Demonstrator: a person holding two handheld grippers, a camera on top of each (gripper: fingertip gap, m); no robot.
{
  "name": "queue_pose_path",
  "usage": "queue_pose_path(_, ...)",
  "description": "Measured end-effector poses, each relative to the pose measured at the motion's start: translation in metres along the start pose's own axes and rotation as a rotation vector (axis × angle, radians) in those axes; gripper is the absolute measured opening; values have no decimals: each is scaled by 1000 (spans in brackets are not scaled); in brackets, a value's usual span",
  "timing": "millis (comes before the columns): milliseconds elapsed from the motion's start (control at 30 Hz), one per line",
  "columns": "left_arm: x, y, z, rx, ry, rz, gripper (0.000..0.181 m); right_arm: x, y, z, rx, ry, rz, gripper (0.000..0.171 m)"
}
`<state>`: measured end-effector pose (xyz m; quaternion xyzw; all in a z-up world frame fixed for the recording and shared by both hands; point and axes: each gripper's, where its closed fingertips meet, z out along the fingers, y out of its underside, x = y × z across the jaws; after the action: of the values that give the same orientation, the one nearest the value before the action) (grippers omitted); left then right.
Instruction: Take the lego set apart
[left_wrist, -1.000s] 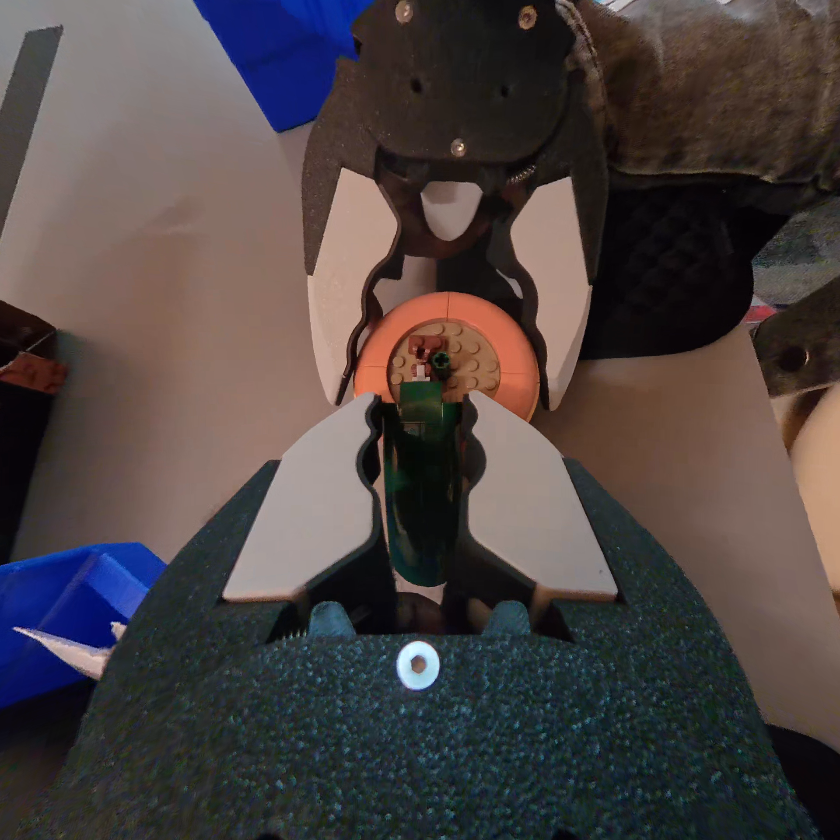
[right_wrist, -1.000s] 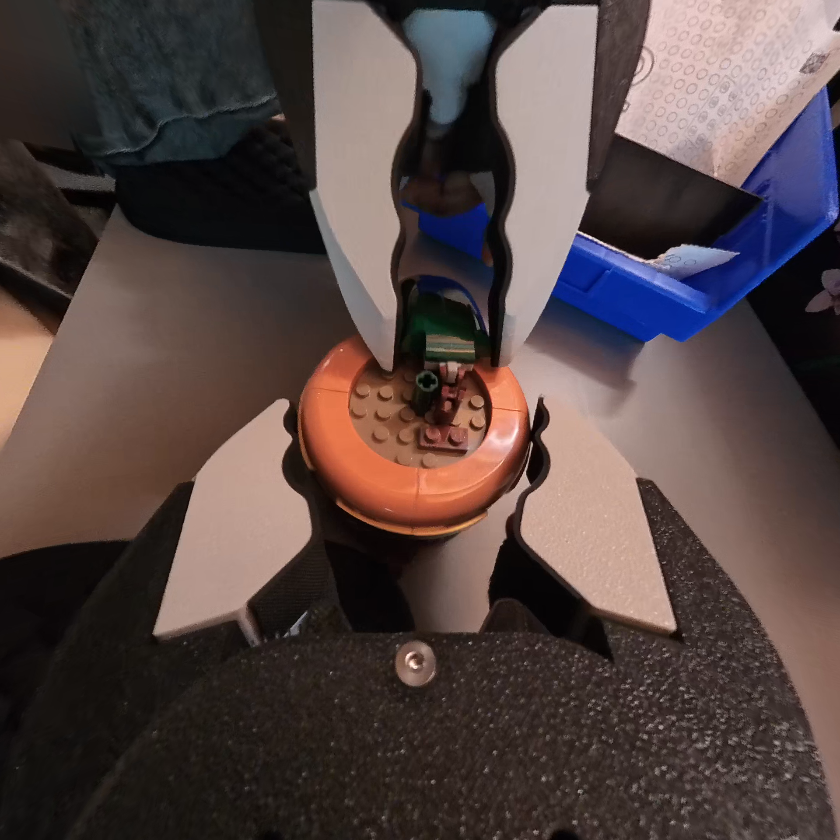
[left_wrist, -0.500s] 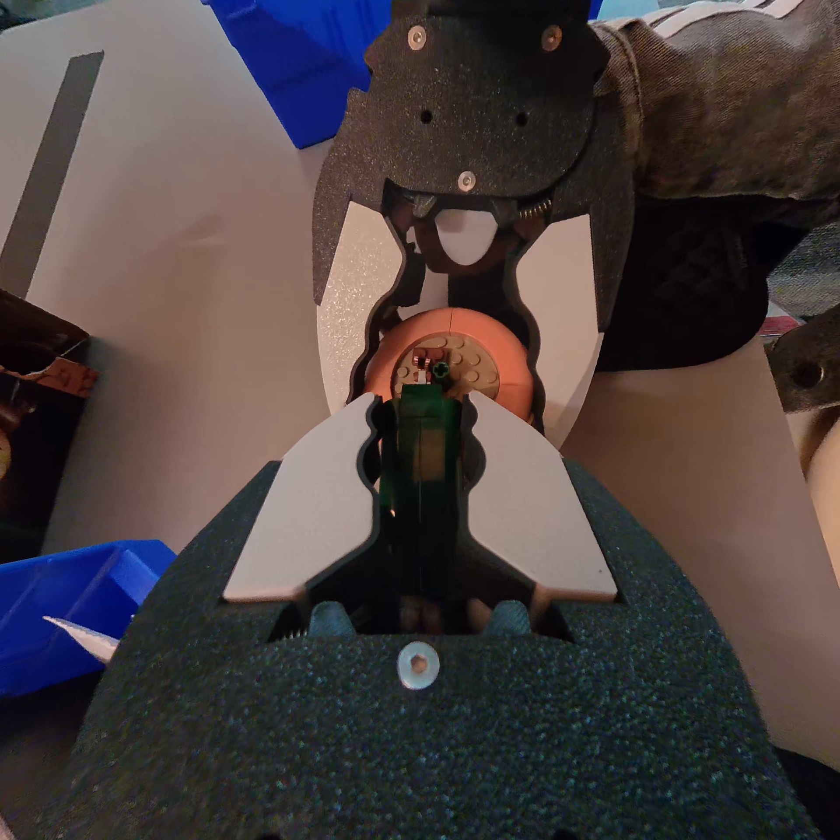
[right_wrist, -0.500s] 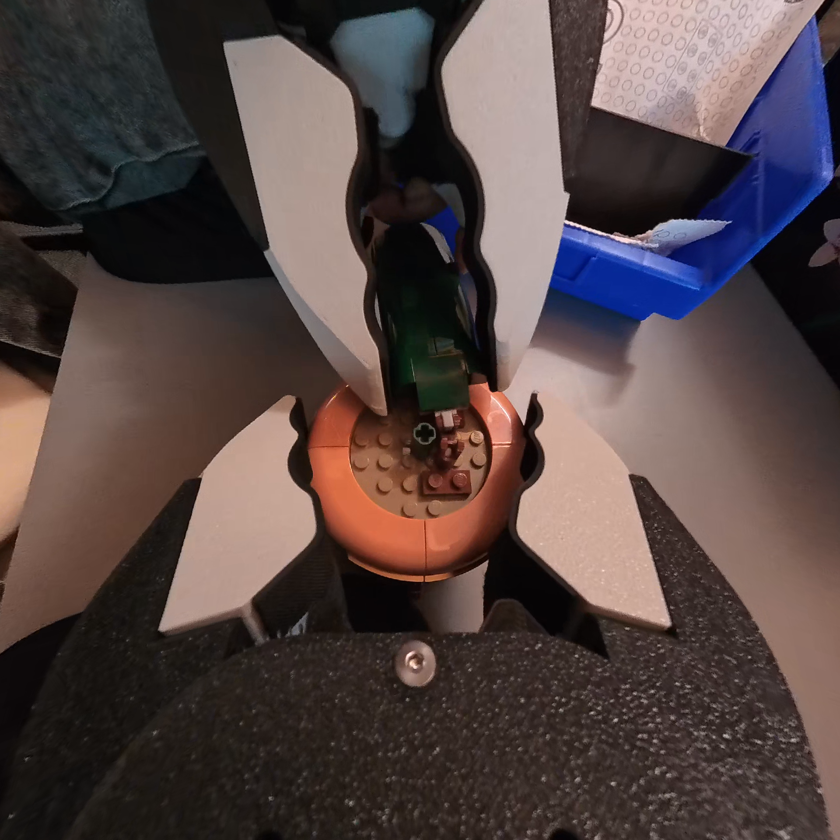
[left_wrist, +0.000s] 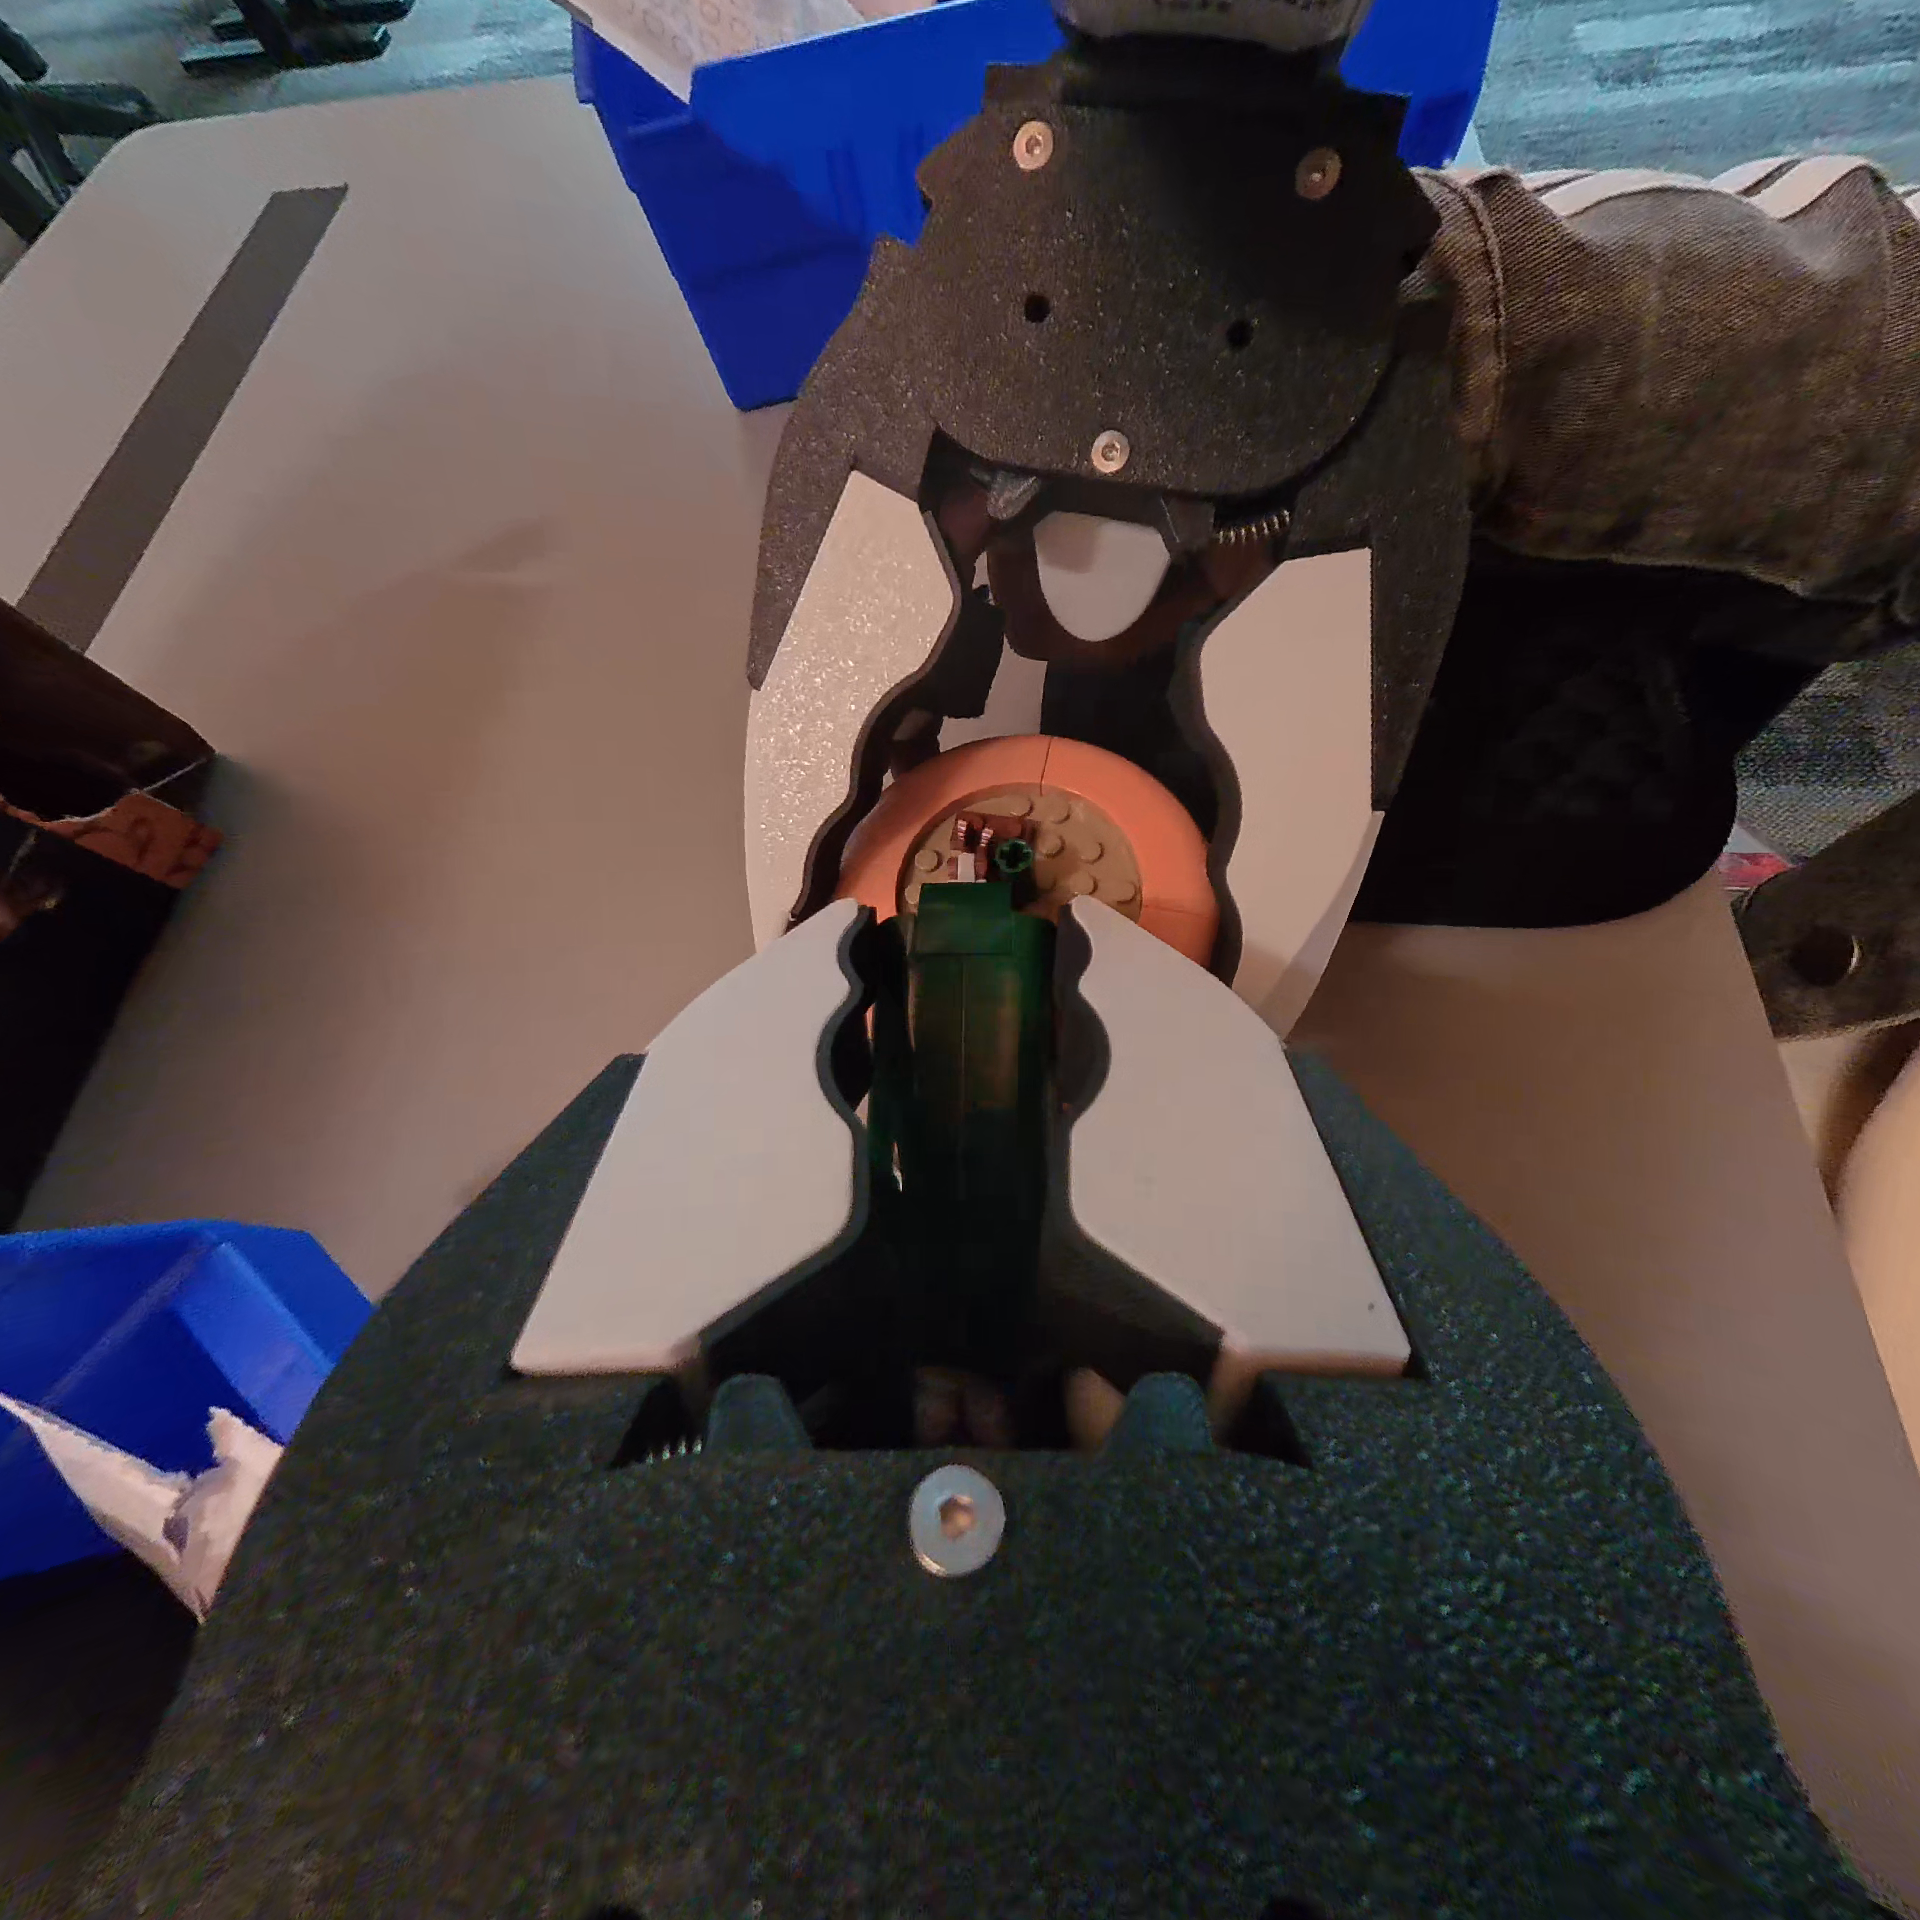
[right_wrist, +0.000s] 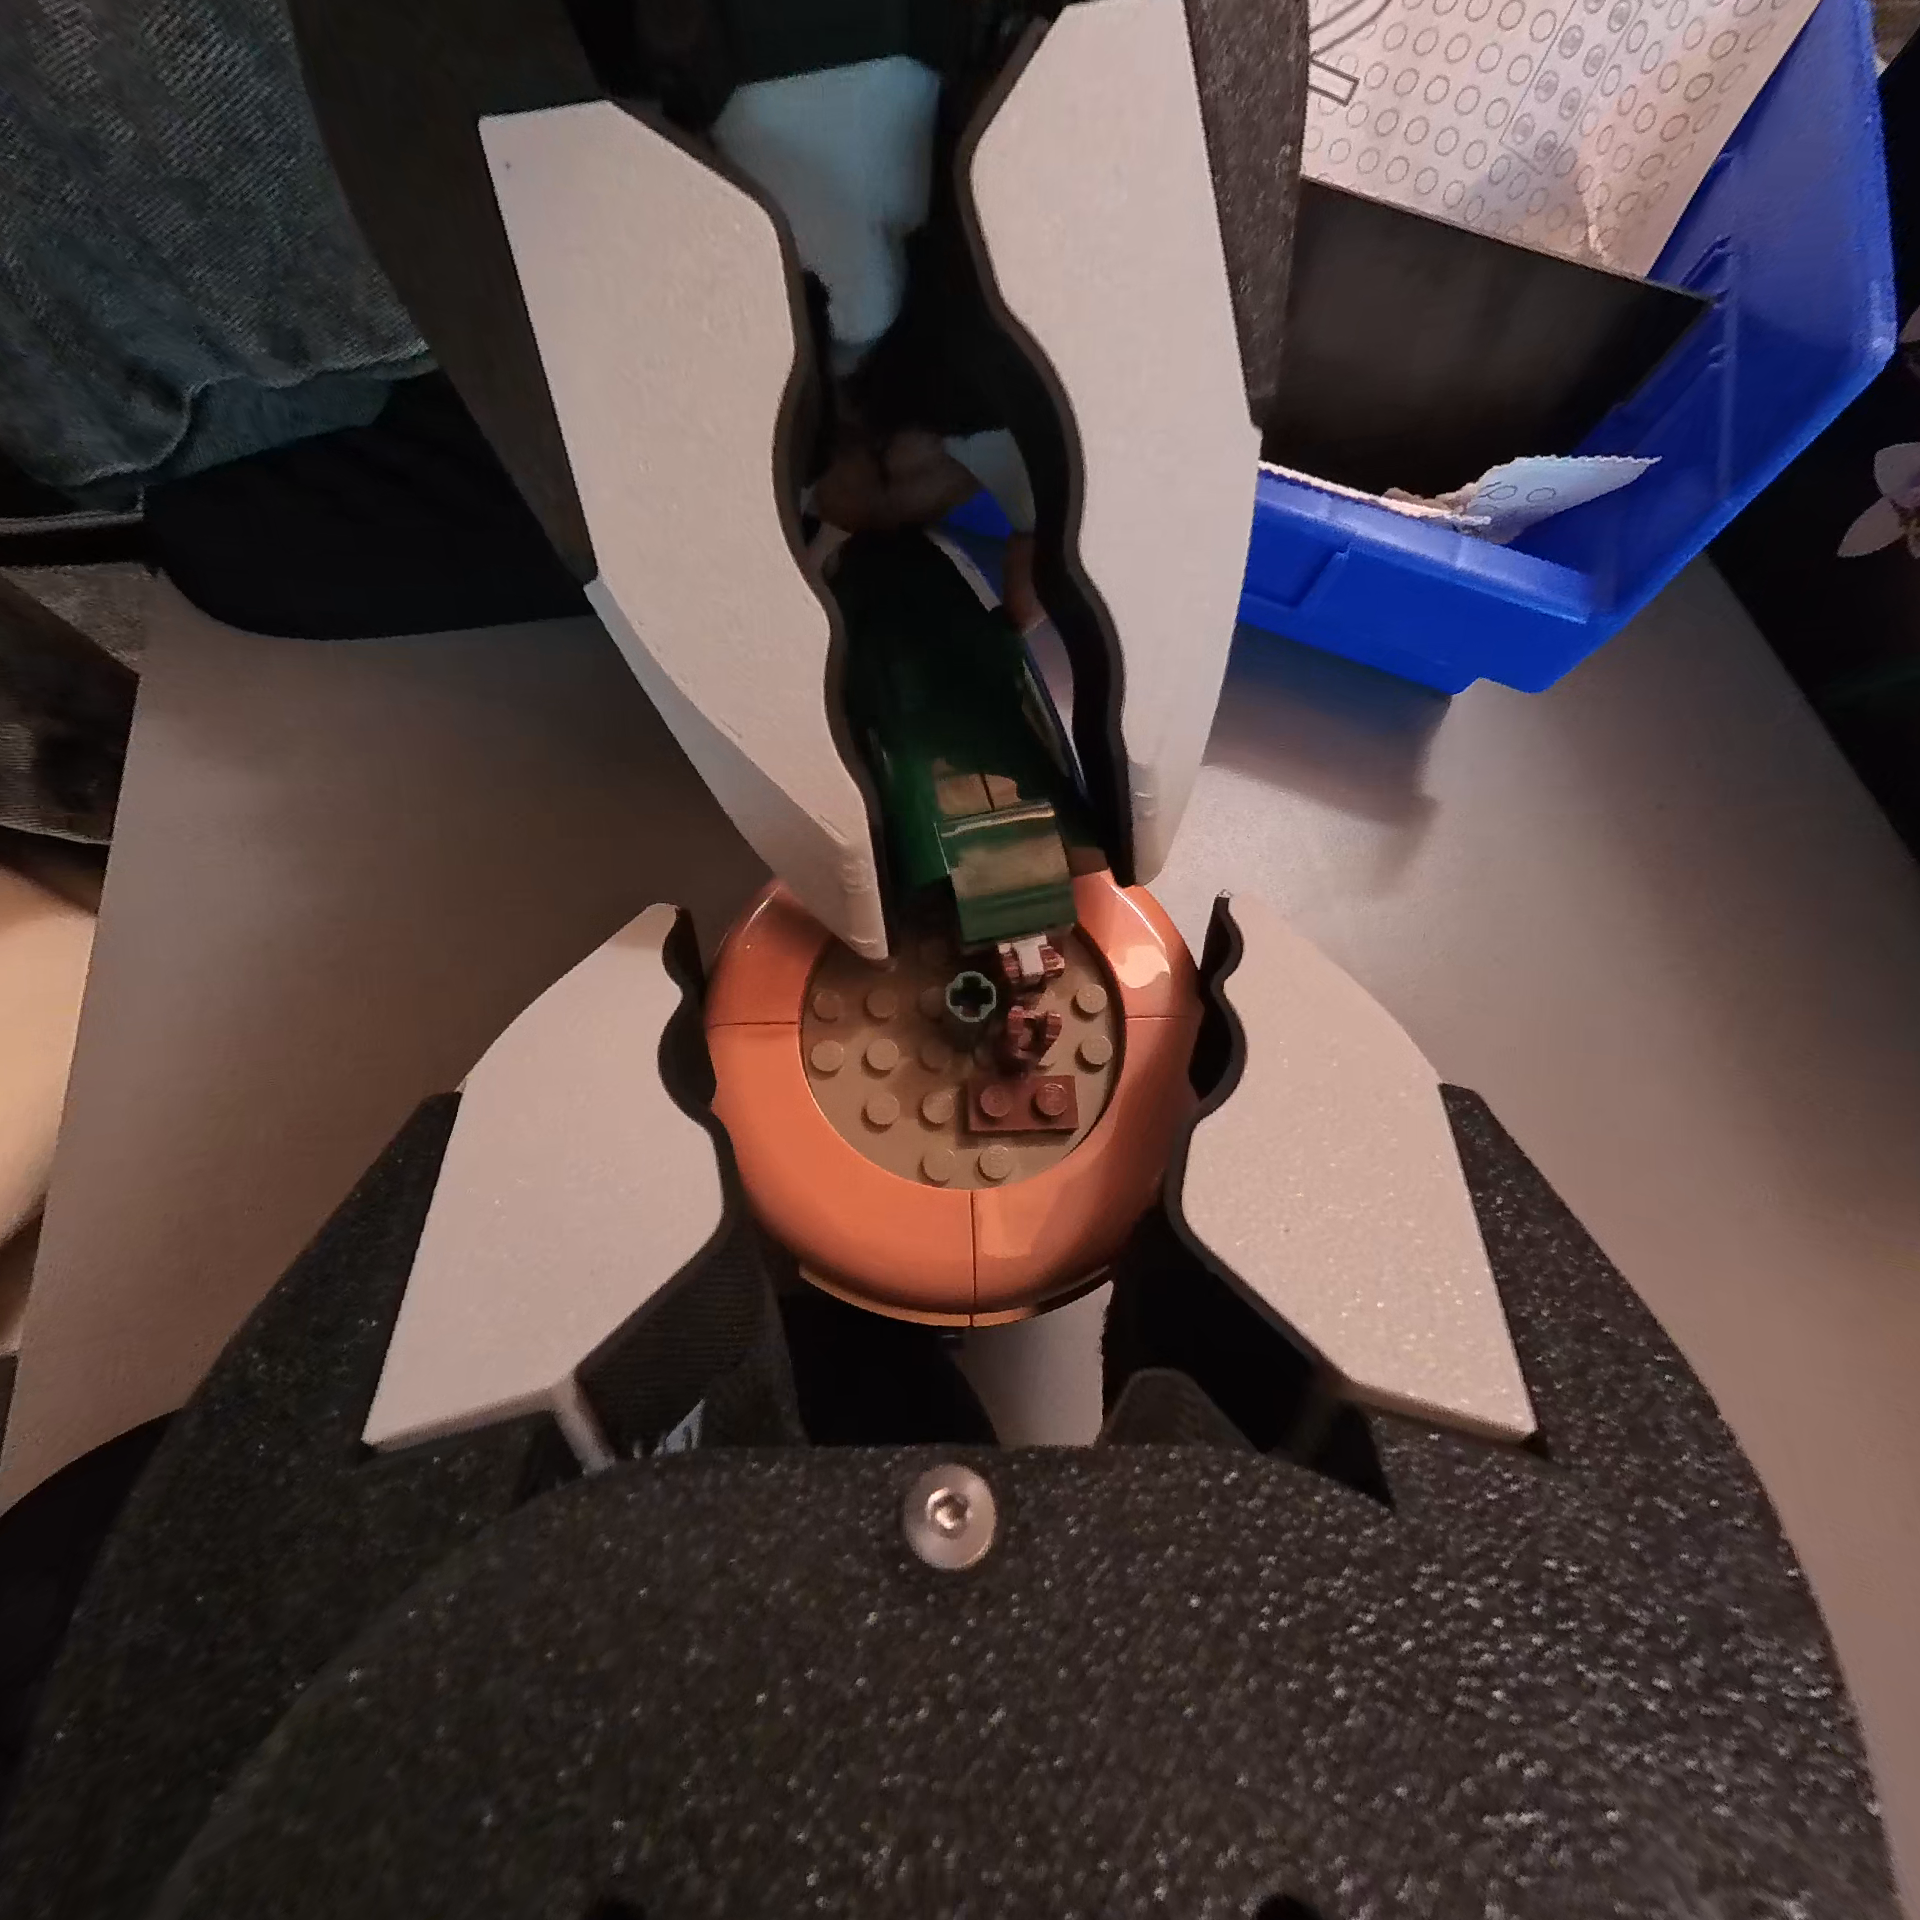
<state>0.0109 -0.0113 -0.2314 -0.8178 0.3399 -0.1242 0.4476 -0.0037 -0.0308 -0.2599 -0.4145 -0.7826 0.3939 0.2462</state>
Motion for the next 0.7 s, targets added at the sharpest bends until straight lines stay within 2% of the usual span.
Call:
queue_pose_path(67,-4,-10,-3,69,-25,-20,32,1,0,0,0,2,9,91)
queue_pose_path(133,-11,-56,-36,335,-12,-127,32,1,0,0,-5,3,6,91)
queue_pose_path(167,-24,-55,-50,310,-92,-118,31,1,1,0,-12,6,-1,91)
queue_pose_path(200,-37,-39,-55,206,-185,-88,32,1,1,0,-20,7,-2,91)
queue_pose_path(233,-43,-27,-56,165,-203,-111,32,1,0,0,-24,7,-2,91)
queue_pose_path(300,-34,-25,-53,209,-166,-112,32,3,0,0,-22,16,-2,91)
queue_pose_path(400,-14,-43,-54,281,-121,-61,32,21,3,-6,-23,104,7,89)
queue_pose_path(500,0,-71,-70,380,-124,-6,32,59,11,-22,-19,325,25,79)
queue_pose_path(567,9,-89,-82,490,-107,-23,32,74,15,-30,-15,413,29,73)
queue_pose_path(600,12,-97,-86,555,-93,-55,32,77,15,-32,-3,423,27,77)
queue_pose_path(667,16,-106,-94,704,-45,-168,32,78,7,-40,52,429,33,95)
queue_pose_path(700,18,-108,-99,790,-4,-247,32,74,-2,-47,106,403,28,94)
